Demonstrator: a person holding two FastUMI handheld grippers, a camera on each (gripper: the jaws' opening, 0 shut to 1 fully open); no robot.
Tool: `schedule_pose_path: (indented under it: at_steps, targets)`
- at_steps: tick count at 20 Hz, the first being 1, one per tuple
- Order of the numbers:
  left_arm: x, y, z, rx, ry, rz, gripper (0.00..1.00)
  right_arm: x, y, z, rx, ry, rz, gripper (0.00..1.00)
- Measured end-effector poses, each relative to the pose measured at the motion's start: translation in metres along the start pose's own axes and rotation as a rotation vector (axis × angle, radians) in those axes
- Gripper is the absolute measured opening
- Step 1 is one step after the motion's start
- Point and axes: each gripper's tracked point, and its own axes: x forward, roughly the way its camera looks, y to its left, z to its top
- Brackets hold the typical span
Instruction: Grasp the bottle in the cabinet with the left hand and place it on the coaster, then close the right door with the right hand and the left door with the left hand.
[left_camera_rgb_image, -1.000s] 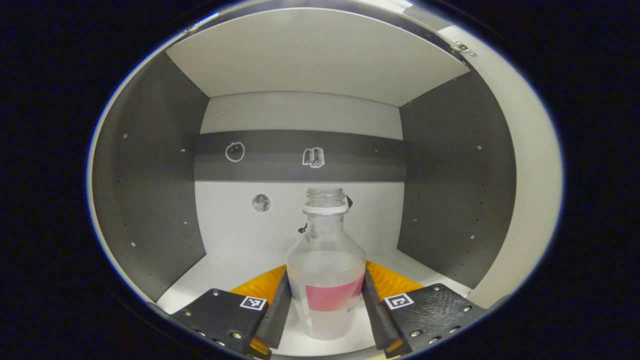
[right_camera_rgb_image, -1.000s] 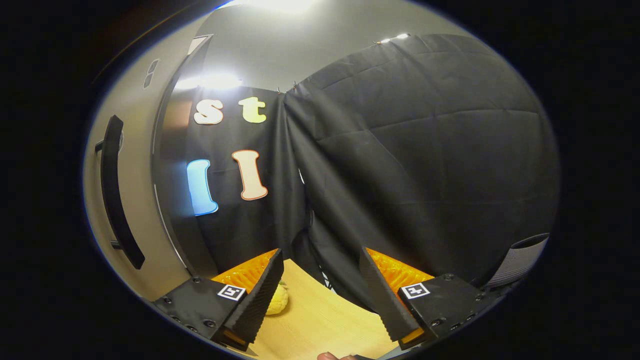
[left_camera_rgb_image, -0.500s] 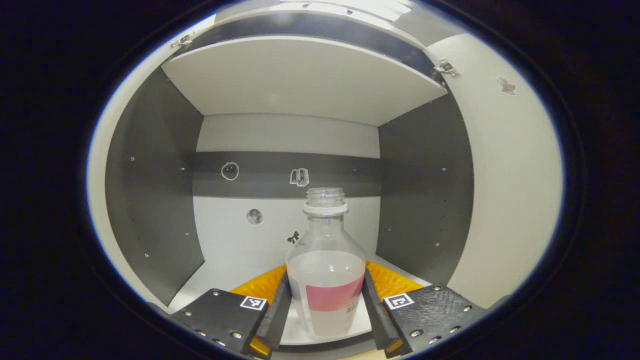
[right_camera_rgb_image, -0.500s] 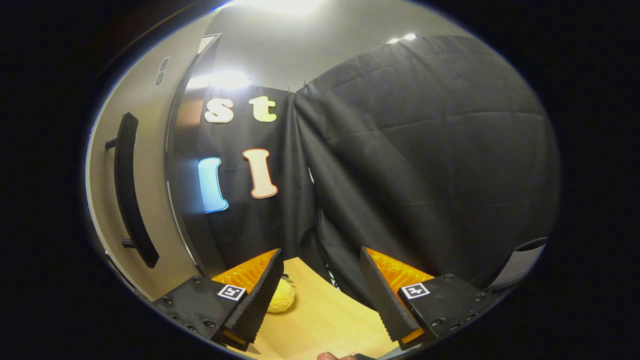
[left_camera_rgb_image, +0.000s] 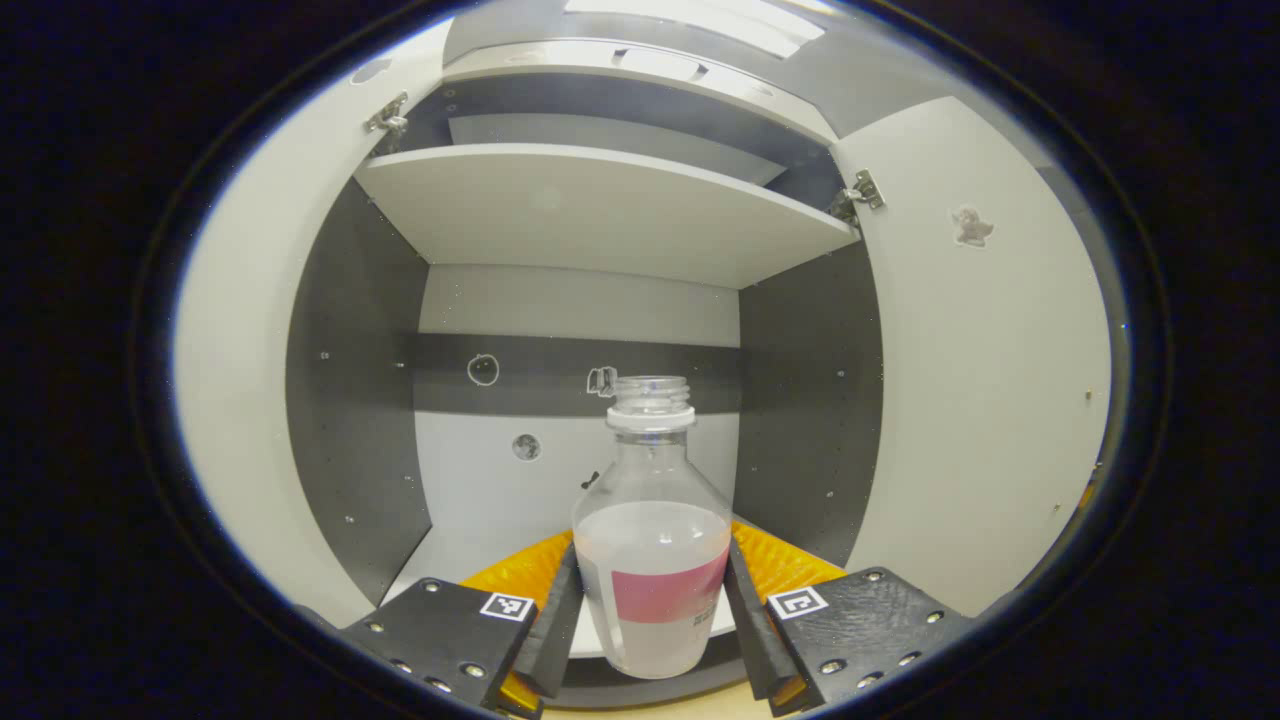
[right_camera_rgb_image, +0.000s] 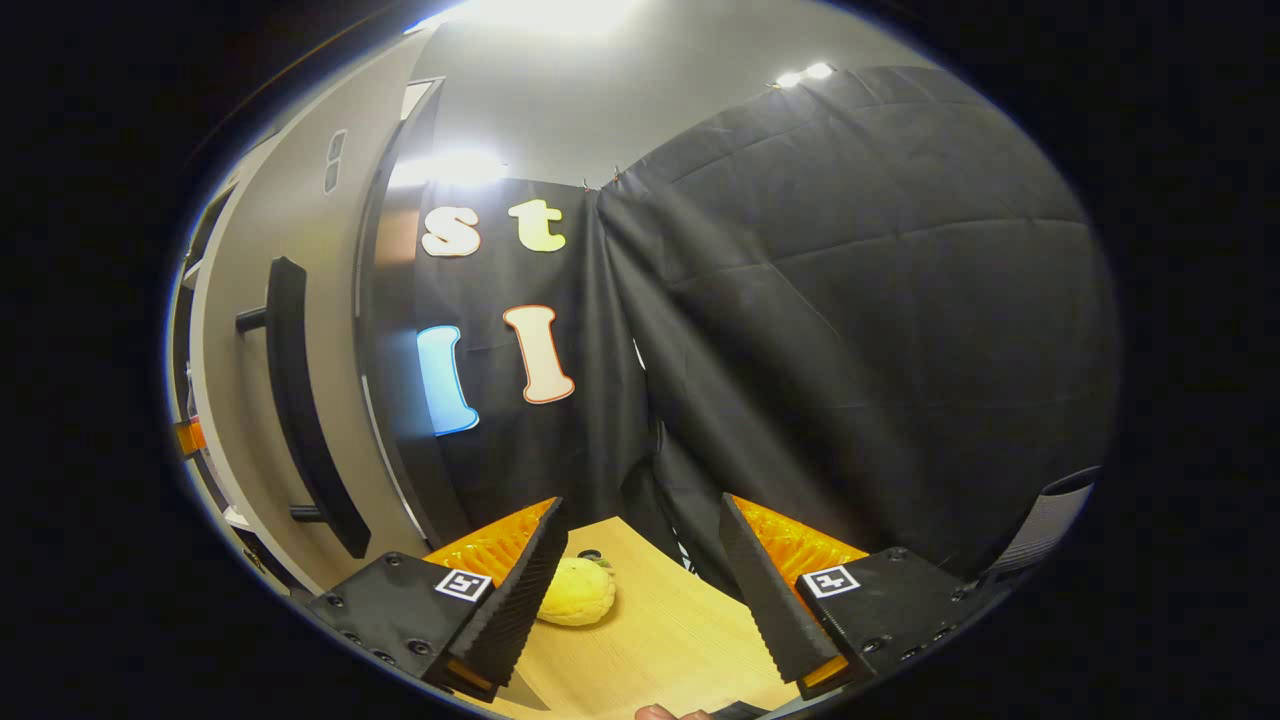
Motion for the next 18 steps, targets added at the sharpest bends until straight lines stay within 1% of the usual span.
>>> schedule_pose_path:
  at_steps: [1, 3, 5, 6, 7, 10, 11, 12, 13, 14, 18]
  targets:
    - [-0.008, 0.000, 0.002, -0.009, -0.003, -0.002, 0.70, -0.003, 0.001, 0.002, -0.001, -0.001, 0.002, 0.97]
    - [-0.027, 0.002, 0.000, -0.005, -0.007, -0.001, 0.77, -0.010, 0.006, 0.000, 0.000, 0.001, 0.006, 0.96]
    - [-0.041, 0.004, -0.005, 0.004, -0.004, -0.006, 0.77, -0.019, 0.009, -0.004, -0.006, 0.009, 0.011, 0.97]
    - [-0.048, 0.005, -0.007, 0.005, -0.001, -0.010, 0.70, -0.021, 0.011, -0.005, -0.009, 0.011, 0.014, 0.97]
    - [-0.056, 0.004, -0.010, 0.004, -0.001, -0.018, 0.77, -0.025, 0.012, -0.005, -0.011, 0.013, 0.013, 0.97]
    - [-0.083, -0.001, -0.019, 0.004, -0.011, -0.053, 0.77, -0.038, 0.015, -0.006, -0.012, 0.015, 0.009, 0.97]
    - [-0.090, -0.004, -0.022, 0.006, -0.012, -0.068, 0.70, -0.043, 0.016, -0.005, -0.013, 0.012, 0.010, 0.97]
    - [-0.097, -0.005, -0.025, 0.009, -0.013, -0.079, 0.70, -0.047, 0.018, -0.004, -0.017, 0.009, 0.009, 0.97]
    - [-0.105, -0.006, -0.028, 0.013, -0.014, -0.087, 0.77, -0.051, 0.019, -0.004, -0.024, 0.007, 0.010, 0.92]
    - [-0.112, -0.007, -0.032, 0.016, -0.015, -0.094, 0.77, -0.056, 0.021, -0.005, -0.030, 0.006, 0.012, 0.96]
    - [-0.136, -0.009, -0.059, 0.020, 0.003, -0.116, 0.77, -0.075, 0.027, -0.007, -0.037, 0.002, 0.019, 0.97]
